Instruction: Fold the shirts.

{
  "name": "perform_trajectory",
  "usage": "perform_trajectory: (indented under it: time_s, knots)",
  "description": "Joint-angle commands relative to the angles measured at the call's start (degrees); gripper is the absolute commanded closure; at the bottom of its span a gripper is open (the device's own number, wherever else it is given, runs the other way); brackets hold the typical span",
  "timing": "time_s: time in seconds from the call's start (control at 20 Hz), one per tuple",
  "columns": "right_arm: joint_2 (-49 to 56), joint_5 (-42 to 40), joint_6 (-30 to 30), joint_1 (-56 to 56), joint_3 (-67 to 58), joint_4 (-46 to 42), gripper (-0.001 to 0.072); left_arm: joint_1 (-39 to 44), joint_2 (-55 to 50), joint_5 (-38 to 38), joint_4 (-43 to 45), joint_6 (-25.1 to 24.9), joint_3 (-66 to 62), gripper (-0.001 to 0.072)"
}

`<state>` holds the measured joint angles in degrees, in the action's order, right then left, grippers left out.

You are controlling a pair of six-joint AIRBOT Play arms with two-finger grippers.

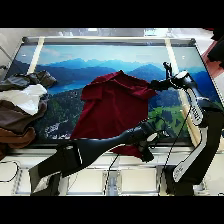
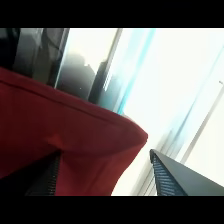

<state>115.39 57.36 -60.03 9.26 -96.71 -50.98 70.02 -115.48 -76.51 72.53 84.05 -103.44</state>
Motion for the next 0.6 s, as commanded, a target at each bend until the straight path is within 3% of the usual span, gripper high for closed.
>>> perform_trajectory:
  time_s: [0.0,0.1,0.15,0.25,0.35,0.45,0.55]
  knots:
    - [0.0,-0.6,0.0,-0.1,-0.1,0.0,0.0399,0.1,-2.2,0.5,-0.9,0.6,0.1,0.0067]
    - [0.0,-0.9,0.0,-0.1,-0.1,0.0,0.0538,0.1,-2.9,0.6,-0.2,0.7,0.1,0.0190]
    - [0.0,-1.1,0.0,-0.1,-0.1,0.0,0.0570,0.1,-3.1,0.6,0.2,0.7,0.1,0.0242]
    - [0.0,-1.6,0.0,-0.1,-0.1,0.0,0.0573,0.1,-3.6,0.6,1.6,0.7,0.1,0.0259]
    - [0.0,-1.8,0.0,-0.1,-0.1,0.1,0.0678,0.1,-4.0,0.1,2.6,0.7,0.1,0.0664]
    - [-0.2,-2.1,0.0,0.0,-0.1,0.2,0.0678,0.0,-4.1,-1.3,3.6,0.6,0.1,0.0696]
    - [-0.9,-1.8,0.0,0.4,-1.3,0.2,0.0679,0.0,-4.1,-6.5,11.6,0.7,0.1,0.0696]
